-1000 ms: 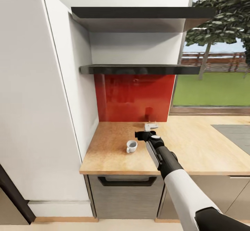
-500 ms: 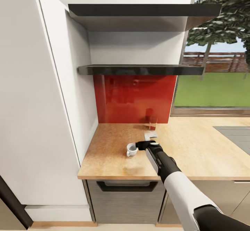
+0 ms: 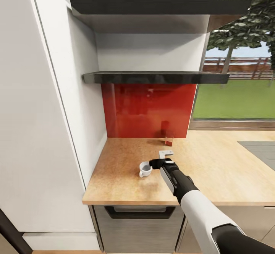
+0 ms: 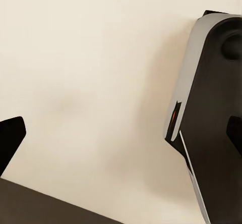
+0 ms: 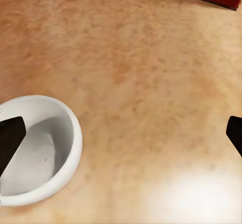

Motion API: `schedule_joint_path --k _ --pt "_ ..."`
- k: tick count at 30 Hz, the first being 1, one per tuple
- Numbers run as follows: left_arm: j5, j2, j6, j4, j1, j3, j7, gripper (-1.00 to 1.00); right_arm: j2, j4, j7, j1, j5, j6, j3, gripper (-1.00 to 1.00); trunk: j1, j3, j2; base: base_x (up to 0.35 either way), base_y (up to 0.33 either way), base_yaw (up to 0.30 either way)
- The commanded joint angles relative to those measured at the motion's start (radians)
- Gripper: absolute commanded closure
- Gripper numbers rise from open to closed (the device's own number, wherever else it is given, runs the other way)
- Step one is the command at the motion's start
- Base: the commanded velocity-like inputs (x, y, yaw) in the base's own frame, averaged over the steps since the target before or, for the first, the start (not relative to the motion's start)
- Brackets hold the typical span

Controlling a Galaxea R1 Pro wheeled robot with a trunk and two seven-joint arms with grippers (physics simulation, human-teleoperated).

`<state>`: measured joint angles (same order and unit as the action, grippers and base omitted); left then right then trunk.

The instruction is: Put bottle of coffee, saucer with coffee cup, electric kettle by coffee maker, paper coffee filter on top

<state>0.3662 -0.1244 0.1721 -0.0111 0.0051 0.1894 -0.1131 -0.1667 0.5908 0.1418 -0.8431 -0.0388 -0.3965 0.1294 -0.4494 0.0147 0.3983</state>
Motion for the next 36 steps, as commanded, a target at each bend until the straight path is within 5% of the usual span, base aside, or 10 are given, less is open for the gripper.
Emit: schedule_joint_path --k 1,36 --pt "0.007 0.000 0.004 -0.001 0.000 0.009 -0.002 -1.00 0.001 0.001 0.007 -0.001 -0.004 -0.006 0.005 -1.00 -0.001 0.002 0.002 0.008 0.000 0.000" --pt "0.007 0.000 0.004 -0.001 0.000 0.008 -0.002 -1.00 0.001 -0.073 0.005 -0.001 -0.004 0.039 0.005 -1.00 -0.001 0.002 0.002 0.021 0.019 0.000"
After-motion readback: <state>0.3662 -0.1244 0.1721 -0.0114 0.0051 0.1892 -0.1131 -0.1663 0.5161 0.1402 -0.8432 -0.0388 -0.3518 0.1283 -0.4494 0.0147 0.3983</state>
